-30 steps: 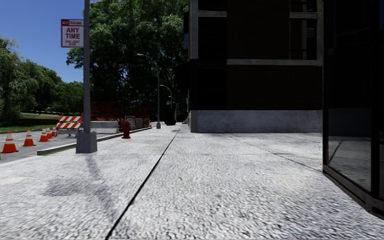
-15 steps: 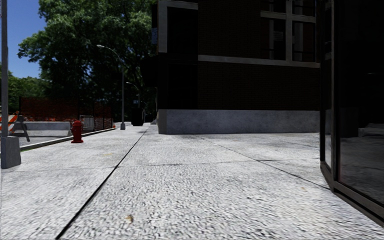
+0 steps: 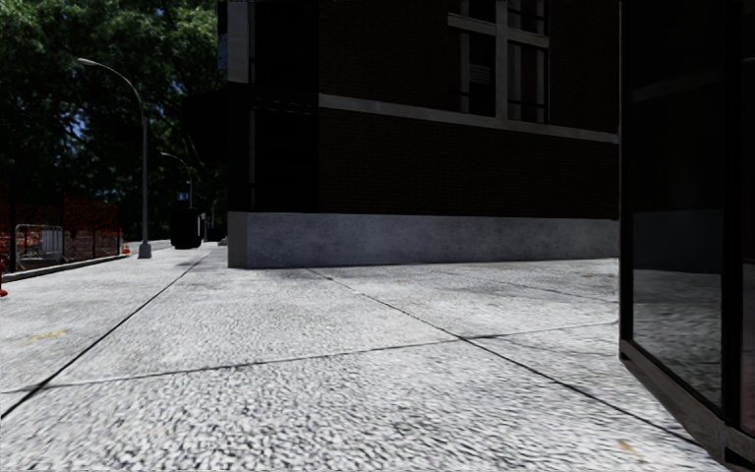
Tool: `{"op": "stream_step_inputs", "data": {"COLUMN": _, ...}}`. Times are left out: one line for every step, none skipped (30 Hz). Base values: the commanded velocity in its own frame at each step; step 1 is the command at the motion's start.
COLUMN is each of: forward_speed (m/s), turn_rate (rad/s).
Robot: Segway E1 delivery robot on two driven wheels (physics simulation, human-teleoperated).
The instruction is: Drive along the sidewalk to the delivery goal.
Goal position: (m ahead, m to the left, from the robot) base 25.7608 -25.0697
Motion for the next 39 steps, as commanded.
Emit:
{"op": "stream_step_inputs", "data": {"forward_speed": 2.00, "turn_rate": -0.40}}
{"op": "stream_step_inputs", "data": {"forward_speed": 2.00, "turn_rate": -0.40}}
{"op": "stream_step_inputs", "data": {"forward_speed": 2.00, "turn_rate": -0.40}}
{"op": "stream_step_inputs", "data": {"forward_speed": 2.00, "turn_rate": -0.40}}
{"op": "stream_step_inputs", "data": {"forward_speed": 2.00, "turn_rate": -0.40}}
{"op": "stream_step_inputs", "data": {"forward_speed": 2.00, "turn_rate": -0.40}}
{"op": "stream_step_inputs", "data": {"forward_speed": 2.00, "turn_rate": -0.39}}
{"op": "stream_step_inputs", "data": {"forward_speed": 2.00, "turn_rate": -0.39}}
{"op": "stream_step_inputs", "data": {"forward_speed": 2.00, "turn_rate": -0.39}}
{"op": "stream_step_inputs", "data": {"forward_speed": 2.00, "turn_rate": -0.39}}
{"op": "stream_step_inputs", "data": {"forward_speed": 2.00, "turn_rate": -0.39}}
{"op": "stream_step_inputs", "data": {"forward_speed": 2.00, "turn_rate": -0.39}}
{"op": "stream_step_inputs", "data": {"forward_speed": 2.00, "turn_rate": -0.39}}
{"op": "stream_step_inputs", "data": {"forward_speed": 2.00, "turn_rate": -0.39}}
{"op": "stream_step_inputs", "data": {"forward_speed": 2.00, "turn_rate": -0.39}}
{"op": "stream_step_inputs", "data": {"forward_speed": 2.00, "turn_rate": -0.39}}
{"op": "stream_step_inputs", "data": {"forward_speed": 2.00, "turn_rate": -0.39}}
{"op": "stream_step_inputs", "data": {"forward_speed": 2.00, "turn_rate": -0.39}}
{"op": "stream_step_inputs", "data": {"forward_speed": 2.00, "turn_rate": -0.39}}
{"op": "stream_step_inputs", "data": {"forward_speed": 2.00, "turn_rate": -0.39}}
{"op": "stream_step_inputs", "data": {"forward_speed": 2.00, "turn_rate": -0.39}}
{"op": "stream_step_inputs", "data": {"forward_speed": 2.00, "turn_rate": -0.39}}
{"op": "stream_step_inputs", "data": {"forward_speed": 2.00, "turn_rate": -0.39}}
{"op": "stream_step_inputs", "data": {"forward_speed": 2.00, "turn_rate": -0.39}}
{"op": "stream_step_inputs", "data": {"forward_speed": 2.00, "turn_rate": -0.39}}
{"op": "stream_step_inputs", "data": {"forward_speed": 2.00, "turn_rate": -0.39}}
{"op": "stream_step_inputs", "data": {"forward_speed": 2.00, "turn_rate": -0.40}}
{"op": "stream_step_inputs", "data": {"forward_speed": 2.00, "turn_rate": -0.41}}
{"op": "stream_step_inputs", "data": {"forward_speed": 2.00, "turn_rate": -0.41}}
{"op": "stream_step_inputs", "data": {"forward_speed": 2.00, "turn_rate": -0.41}}
{"op": "stream_step_inputs", "data": {"forward_speed": 2.00, "turn_rate": -0.41}}
{"op": "stream_step_inputs", "data": {"forward_speed": 2.00, "turn_rate": -0.41}}
{"op": "stream_step_inputs", "data": {"forward_speed": 2.00, "turn_rate": -0.41}}
{"op": "stream_step_inputs", "data": {"forward_speed": 2.00, "turn_rate": -0.41}}
{"op": "stream_step_inputs", "data": {"forward_speed": 2.00, "turn_rate": -0.41}}
{"op": "stream_step_inputs", "data": {"forward_speed": 2.00, "turn_rate": -0.41}}
{"op": "stream_step_inputs", "data": {"forward_speed": 2.00, "turn_rate": -0.41}}
{"op": "stream_step_inputs", "data": {"forward_speed": 2.00, "turn_rate": -0.41}}
{"op": "stream_step_inputs", "data": {"forward_speed": 2.00, "turn_rate": -0.41}}
